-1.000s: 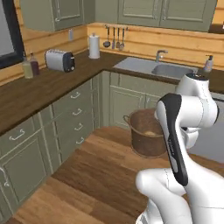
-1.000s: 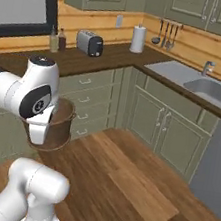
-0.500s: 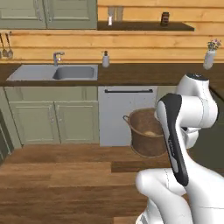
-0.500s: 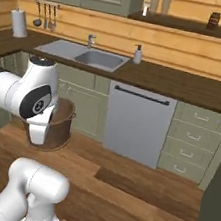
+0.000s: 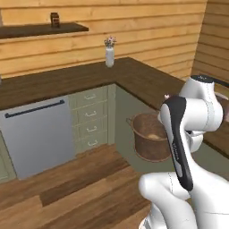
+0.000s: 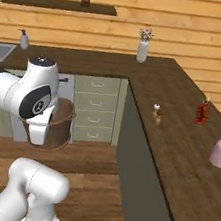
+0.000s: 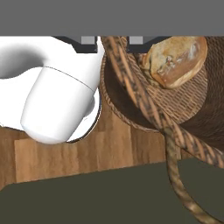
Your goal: Open the cabinet, pick up the bread from the cabinet and place it in the basket. Then move the basket to the dining counter.
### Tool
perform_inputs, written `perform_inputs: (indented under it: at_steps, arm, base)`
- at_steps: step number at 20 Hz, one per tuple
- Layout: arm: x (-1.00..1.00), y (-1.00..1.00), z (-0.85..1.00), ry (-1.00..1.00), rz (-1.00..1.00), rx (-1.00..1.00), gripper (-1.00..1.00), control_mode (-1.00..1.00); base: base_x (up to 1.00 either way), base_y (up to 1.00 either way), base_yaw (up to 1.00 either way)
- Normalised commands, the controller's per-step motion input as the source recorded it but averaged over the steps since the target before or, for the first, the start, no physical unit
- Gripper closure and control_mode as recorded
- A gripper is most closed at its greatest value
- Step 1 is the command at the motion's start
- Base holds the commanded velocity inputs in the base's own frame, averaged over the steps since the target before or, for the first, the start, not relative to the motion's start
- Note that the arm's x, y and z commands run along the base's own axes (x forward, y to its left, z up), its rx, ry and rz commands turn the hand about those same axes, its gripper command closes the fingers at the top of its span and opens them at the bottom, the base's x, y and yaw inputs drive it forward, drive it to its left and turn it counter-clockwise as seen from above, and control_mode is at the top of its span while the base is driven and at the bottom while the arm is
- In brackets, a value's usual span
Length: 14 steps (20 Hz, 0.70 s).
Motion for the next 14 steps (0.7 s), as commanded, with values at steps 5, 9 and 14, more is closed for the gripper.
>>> perform_inputs:
  at_steps: [5, 9, 14]
  arm:
    - [0.0, 0.0, 0.0, 0.0, 0.0, 0.0, 1.0, 1.0]
    - [0.0, 0.0, 0.0, 0.0, 0.0, 0.0, 1.0, 1.0]
    - [0.0, 0.0, 0.0, 0.0, 0.0, 0.0, 1.0, 1.0]
  base:
    - [0.03, -0.53, -0.82]
    - [0.17, -0.32, -0.8]
    - [0.13, -0.17, -0.82]
